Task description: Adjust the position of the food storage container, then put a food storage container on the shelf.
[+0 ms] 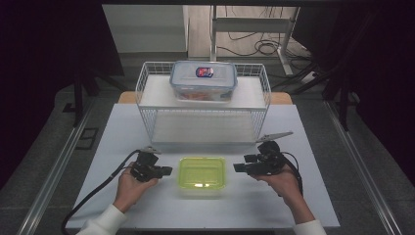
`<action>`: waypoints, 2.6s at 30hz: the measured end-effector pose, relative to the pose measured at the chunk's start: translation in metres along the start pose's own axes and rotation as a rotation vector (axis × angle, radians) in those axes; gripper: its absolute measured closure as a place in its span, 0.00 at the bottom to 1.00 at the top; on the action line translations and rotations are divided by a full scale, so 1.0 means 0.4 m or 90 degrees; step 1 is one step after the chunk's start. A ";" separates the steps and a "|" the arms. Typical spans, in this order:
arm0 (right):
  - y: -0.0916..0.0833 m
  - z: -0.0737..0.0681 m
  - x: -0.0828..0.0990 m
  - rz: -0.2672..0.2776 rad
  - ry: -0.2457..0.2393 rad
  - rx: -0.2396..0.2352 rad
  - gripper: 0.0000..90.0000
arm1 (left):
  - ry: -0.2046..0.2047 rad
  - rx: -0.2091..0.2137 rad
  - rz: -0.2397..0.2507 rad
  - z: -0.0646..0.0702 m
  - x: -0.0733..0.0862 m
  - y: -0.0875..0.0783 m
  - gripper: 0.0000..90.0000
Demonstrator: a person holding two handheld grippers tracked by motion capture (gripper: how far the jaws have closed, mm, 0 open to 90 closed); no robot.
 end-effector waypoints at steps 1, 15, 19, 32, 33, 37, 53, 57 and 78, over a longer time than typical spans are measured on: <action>-0.002 0.002 0.001 0.004 0.010 -0.003 0.35 | -0.012 0.011 0.024 0.004 -0.008 -0.028 0.85; 0.002 0.006 0.017 0.023 0.060 -0.002 0.26 | -0.070 0.079 0.068 0.030 -0.009 -0.110 0.33; 0.003 0.003 0.024 0.023 0.064 -0.004 0.25 | -0.070 0.078 0.069 0.029 -0.010 -0.110 0.32; 0.058 -0.018 0.058 -0.005 0.083 -0.042 0.32 | -0.116 0.132 0.069 0.033 -0.007 -0.074 0.37; 0.058 -0.018 0.058 -0.005 0.083 -0.042 0.32 | -0.116 0.132 0.069 0.033 -0.007 -0.074 0.37; 0.073 -0.020 0.060 -0.001 0.093 -0.052 0.35 | -0.132 0.142 0.049 0.032 0.000 -0.043 0.38; 0.151 -0.001 0.060 -0.006 0.137 -0.076 0.44 | -0.187 0.188 0.017 -0.007 0.012 0.047 0.50; 0.156 -0.001 0.061 -0.008 0.141 -0.079 0.46 | -0.192 0.207 0.007 -0.010 0.018 0.062 0.55; 0.175 0.001 0.084 0.013 0.229 -0.128 0.83 | -0.209 0.274 0.018 -0.003 0.019 0.059 0.87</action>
Point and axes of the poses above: each handheld gripper's, and its own axes: y roughly forward along the jaws, x roughly out of its underside, z roughly to its right, the point moved 6 cm from there along y, roughly forward along the jaws, and after that the axes turned 1 degree about -x, right-handed, at the moved point
